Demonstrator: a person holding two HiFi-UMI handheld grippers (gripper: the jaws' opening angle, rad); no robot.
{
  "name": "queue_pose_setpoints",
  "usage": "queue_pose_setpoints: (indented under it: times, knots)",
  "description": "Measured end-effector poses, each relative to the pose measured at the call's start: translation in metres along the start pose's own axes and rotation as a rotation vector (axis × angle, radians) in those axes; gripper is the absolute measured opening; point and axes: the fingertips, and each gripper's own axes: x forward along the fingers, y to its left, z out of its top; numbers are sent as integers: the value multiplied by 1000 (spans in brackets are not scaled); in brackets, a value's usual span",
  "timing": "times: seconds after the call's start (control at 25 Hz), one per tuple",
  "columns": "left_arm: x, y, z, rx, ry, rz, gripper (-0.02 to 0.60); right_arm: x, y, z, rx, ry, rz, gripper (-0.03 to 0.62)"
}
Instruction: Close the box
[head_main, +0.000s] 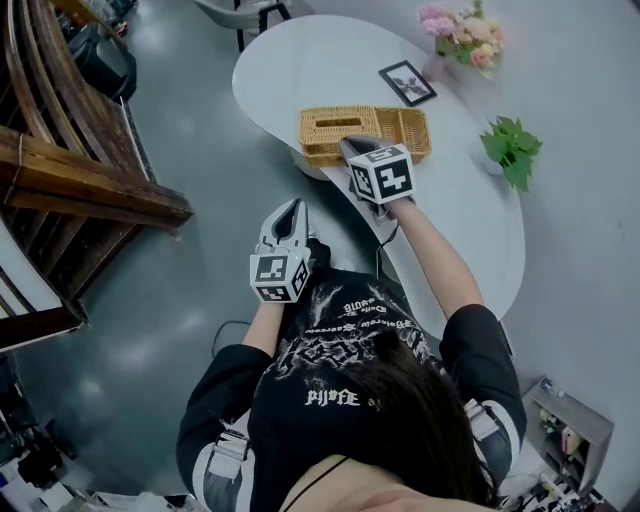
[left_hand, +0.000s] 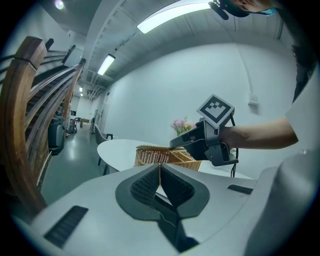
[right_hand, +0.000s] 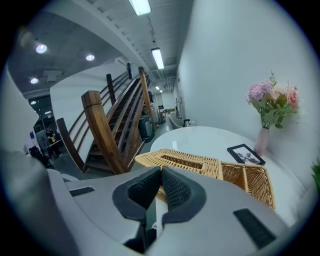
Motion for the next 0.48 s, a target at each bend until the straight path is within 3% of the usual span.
queue_pose_setpoints:
  times: [0.48]
  knots:
    - [6,-2,-3,7,14,-10,28,9,-1,-24,8,-17,-16,38]
